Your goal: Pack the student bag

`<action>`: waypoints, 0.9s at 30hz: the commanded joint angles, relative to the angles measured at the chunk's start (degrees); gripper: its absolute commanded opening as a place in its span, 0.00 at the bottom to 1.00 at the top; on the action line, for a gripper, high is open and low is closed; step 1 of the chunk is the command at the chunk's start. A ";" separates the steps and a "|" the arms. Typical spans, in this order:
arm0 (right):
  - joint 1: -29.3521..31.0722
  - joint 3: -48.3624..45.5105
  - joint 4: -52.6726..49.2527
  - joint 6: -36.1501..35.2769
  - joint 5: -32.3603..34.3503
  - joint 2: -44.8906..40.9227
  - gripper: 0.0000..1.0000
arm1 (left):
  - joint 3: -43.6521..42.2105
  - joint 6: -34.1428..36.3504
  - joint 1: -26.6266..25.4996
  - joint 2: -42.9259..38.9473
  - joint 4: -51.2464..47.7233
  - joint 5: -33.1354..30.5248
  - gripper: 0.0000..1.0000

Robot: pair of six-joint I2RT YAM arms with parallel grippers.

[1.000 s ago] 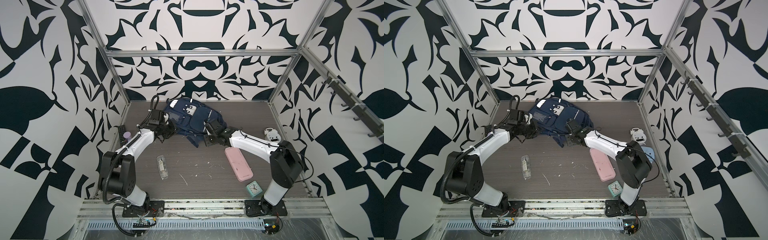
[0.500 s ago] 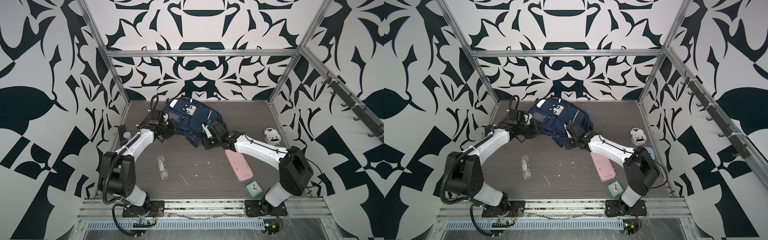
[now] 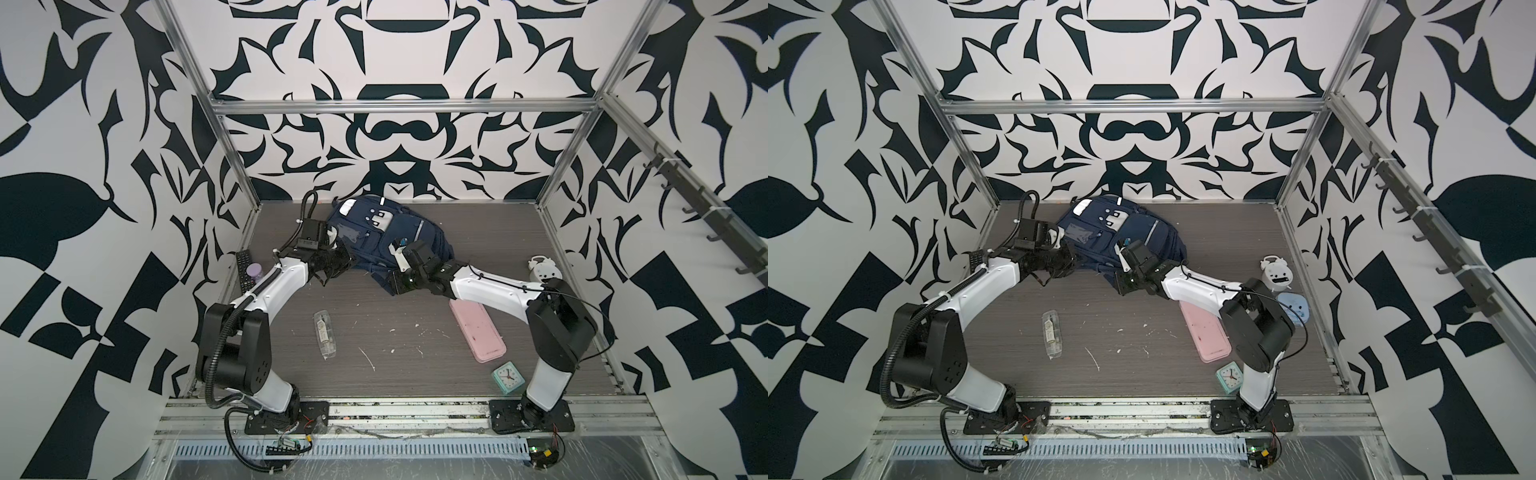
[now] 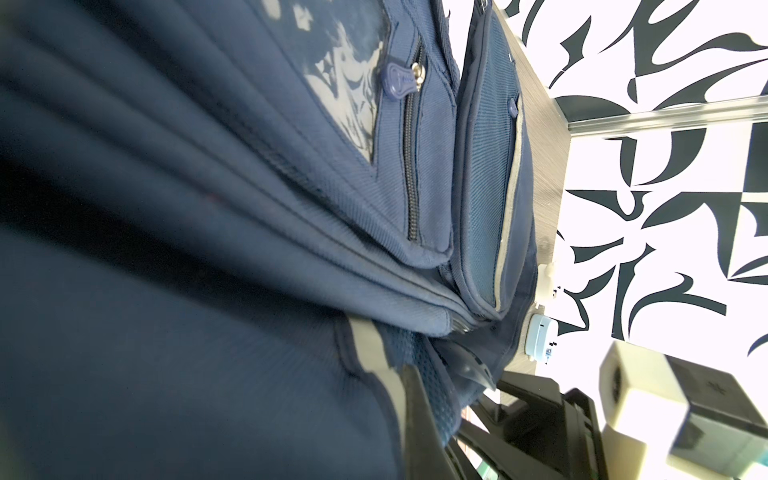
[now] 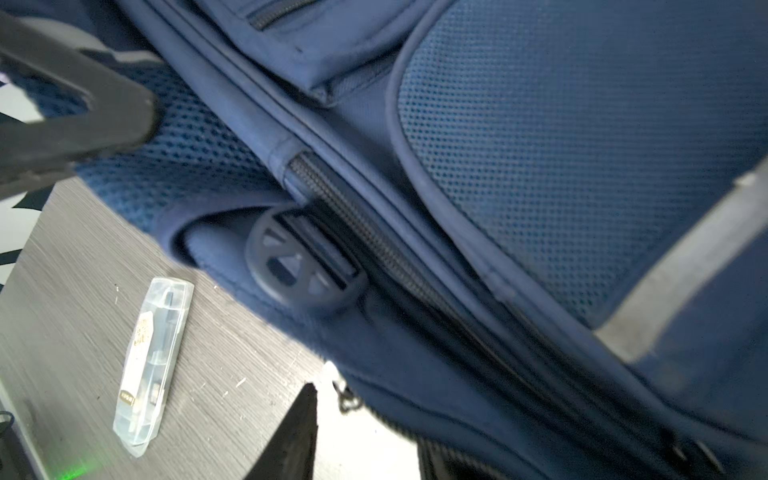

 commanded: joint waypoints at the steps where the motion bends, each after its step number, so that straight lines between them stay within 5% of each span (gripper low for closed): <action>1: -0.07 3.50 3.39 -0.44 -0.14 0.12 0.37 | 0.32 0.07 -0.33 -2.09 2.88 2.18 0.00; 12: -0.09 0.88 1.95 -0.50 0.77 -2.61 0.11 | 0.76 1.12 0.24 -0.75 2.47 1.37 0.00; 27: -0.46 -6.14 -6.68 -4.01 0.11 -9.16 0.05 | 1.02 1.39 4.68 2.44 3.71 0.42 0.00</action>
